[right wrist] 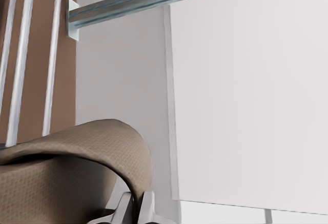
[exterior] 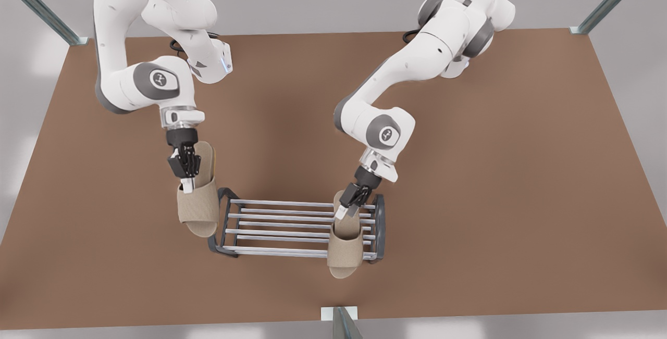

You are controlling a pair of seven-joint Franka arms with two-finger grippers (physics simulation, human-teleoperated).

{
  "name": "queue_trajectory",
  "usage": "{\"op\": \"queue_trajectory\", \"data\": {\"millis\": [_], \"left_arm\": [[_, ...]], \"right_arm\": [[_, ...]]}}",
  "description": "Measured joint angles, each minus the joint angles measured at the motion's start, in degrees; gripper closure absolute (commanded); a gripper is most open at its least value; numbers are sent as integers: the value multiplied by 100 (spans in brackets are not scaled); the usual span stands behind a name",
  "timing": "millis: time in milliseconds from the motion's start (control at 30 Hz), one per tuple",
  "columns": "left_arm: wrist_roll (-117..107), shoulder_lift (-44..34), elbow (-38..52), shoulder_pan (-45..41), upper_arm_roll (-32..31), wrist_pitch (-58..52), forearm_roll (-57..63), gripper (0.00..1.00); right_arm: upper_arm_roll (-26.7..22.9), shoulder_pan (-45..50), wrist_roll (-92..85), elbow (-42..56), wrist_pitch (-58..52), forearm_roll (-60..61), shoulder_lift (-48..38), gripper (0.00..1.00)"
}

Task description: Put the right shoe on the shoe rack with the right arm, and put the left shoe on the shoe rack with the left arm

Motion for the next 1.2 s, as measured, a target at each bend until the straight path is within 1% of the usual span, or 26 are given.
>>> {"op": "queue_trajectory", "data": {"millis": [100, 200, 267, 300, 367, 433, 500, 533, 600, 633, 667, 733, 800, 867, 933, 1000, 1033, 1067, 1133, 1200], "left_arm": [[-30, -816, -650, -24, -56, 292, 17, 0], [-60, -2000, -1744, -39, -131, 515, -20, 0], [-76, -2915, -2553, -51, 25, 614, -49, 0], [-79, -3196, -2805, -53, 182, 651, -51, 0], [-32, -3351, -3028, -53, 630, 700, -47, 0], [83, -3127, -3096, 16, 1243, 620, -34, 0], [232, -2722, -3191, 485, 1493, 326, 202, 0], [302, -2628, -3411, 803, 1535, 50, 453, 0], [419, -2534, -3855, 1571, 1571, -833, 1130, 0], [411, -2492, -3995, 2005, 1621, -1435, 1851, 0], [305, -2474, -3926, 2351, 1820, -2087, 2973, 0], [-62, -2539, -3612, 2694, 2024, -3295, 5309, 0], [-586, -2520, -2751, 2826, 2023, -4632, 7835, 0], [-1136, -2431, -1929, 2820, 1830, -6128, 10089, 0], [-1671, -2460, -1439, 2808, 1694, -7601, 11751, 0], [-2235, -2831, -1240, 2800, 1582, -8773, 12812, 0], [-2514, -3042, -1223, 2802, 1560, -9217, 13160, 0], [-2801, -3219, -1228, 2811, 1539, -9558, 13424, 0], [-3405, -3295, -1335, 2874, 1306, -9966, 13839, 0], [-4008, -3225, -1470, 2810, 1113, -10139, 14170, 0]], "right_arm": [[-92, 198, 37, 161, 28, 41, 108, 79], [-84, 288, 67, 278, 34, 147, 243, 79], [-94, 419, 84, 566, 24, 237, 580, 79], [-101, 518, 91, 731, 19, 273, 743, 79], [-114, 737, 88, 1199, 11, 322, 1130, 79], [-121, 988, 84, 1398, -49, 466, 1362, 79], [-127, 1256, 80, 1455, -211, 585, 1649, 79], [-128, 1371, 79, 1453, -318, 634, 1787, 79], [-137, 1549, 76, 1383, -578, 705, 2015, 79], [-181, 1598, 74, 1377, -684, 734, 2078, 79], [-274, 1619, 72, 1385, -768, 758, 2114, 79], [-431, 1652, 70, 1392, -910, 789, 2210, 79], [-519, 1667, 67, 1372, -1015, 804, 2259, 79], [-542, 1680, 65, 1322, -1090, 813, 2277, 79], [-549, 1692, 62, 1254, -1142, 816, 2275, 79], [-550, 1768, 60, 1137, -1181, 817, 2279, 79], [-549, 1782, 60, 1112, -1198, 817, 2279, 61], [-548, 1789, 63, 1101, -1223, 818, 2283, 0], [-546, 1791, 80, 1092, -1278, 810, 2286, 0], [-544, 1790, 109, 1089, -1335, 794, 2281, 0]]}}
